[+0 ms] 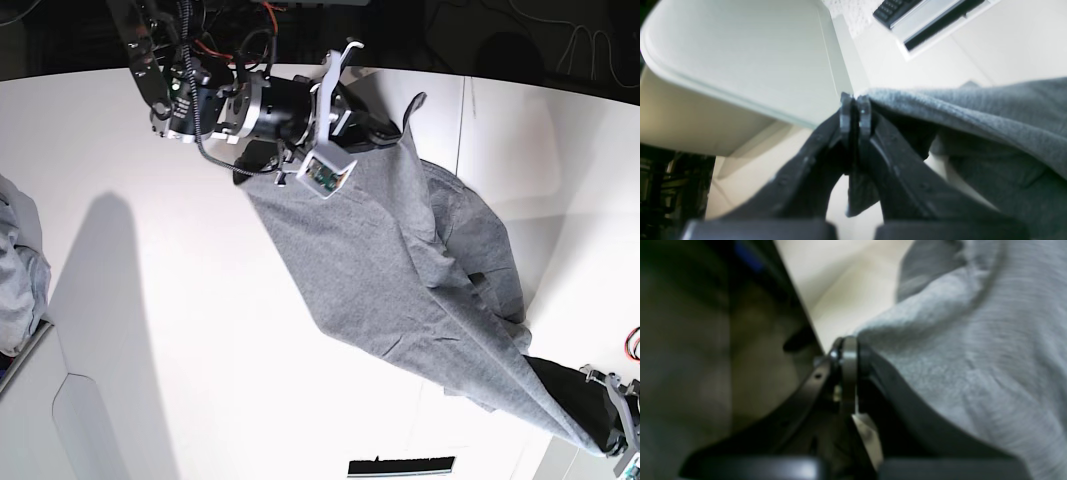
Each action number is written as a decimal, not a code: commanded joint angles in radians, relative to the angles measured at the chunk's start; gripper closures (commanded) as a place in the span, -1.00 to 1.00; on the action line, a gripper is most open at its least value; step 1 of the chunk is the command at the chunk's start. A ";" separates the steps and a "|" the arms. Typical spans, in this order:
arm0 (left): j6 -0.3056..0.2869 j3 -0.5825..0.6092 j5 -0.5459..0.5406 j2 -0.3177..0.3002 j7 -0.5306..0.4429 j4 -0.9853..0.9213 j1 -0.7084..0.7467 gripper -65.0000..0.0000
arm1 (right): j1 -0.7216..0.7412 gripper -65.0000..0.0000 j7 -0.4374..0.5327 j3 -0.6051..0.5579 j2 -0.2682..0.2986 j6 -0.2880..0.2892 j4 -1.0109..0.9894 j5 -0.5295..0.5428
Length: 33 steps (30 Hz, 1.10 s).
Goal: Layout the t-shirt on the table in an organized manner, then fold the t-shirt properly
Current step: 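Swing the held shirt across the table and release both grippers, then grasp the shirt fabric with both grippers at new points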
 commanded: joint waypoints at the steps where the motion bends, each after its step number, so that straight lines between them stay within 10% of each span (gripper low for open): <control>1: -0.002 -0.013 0.007 -0.015 -0.014 -0.001 -0.009 1.00 | 0.010 0.55 0.028 -0.025 -0.011 -0.003 0.016 -0.009; 5: -0.008 -0.013 0.007 0.006 -0.010 -0.032 0.054 0.81 | 0.011 -0.11 0.031 -0.082 -0.013 -0.015 0.016 -0.045; 9: -0.007 -0.013 0.008 0.005 -0.007 -0.040 0.115 0.23 | 0.011 -0.10 0.043 -0.037 -0.041 -0.022 0.016 -0.082; 19: 0.045 -0.028 -0.078 0.027 0.001 -0.042 0.131 0.20 | 0.043 -0.10 0.121 0.415 -0.124 -0.091 0.016 -0.105; 28: 0.286 -0.068 0.240 0.058 0.092 -0.263 0.134 0.05 | 0.055 -0.10 0.122 0.613 -0.123 -0.100 -0.028 -0.105; 33: 0.086 -0.068 -0.084 0.064 0.090 -0.261 0.161 0.05 | 0.091 -0.10 0.201 0.610 -0.107 -0.100 -0.186 -0.106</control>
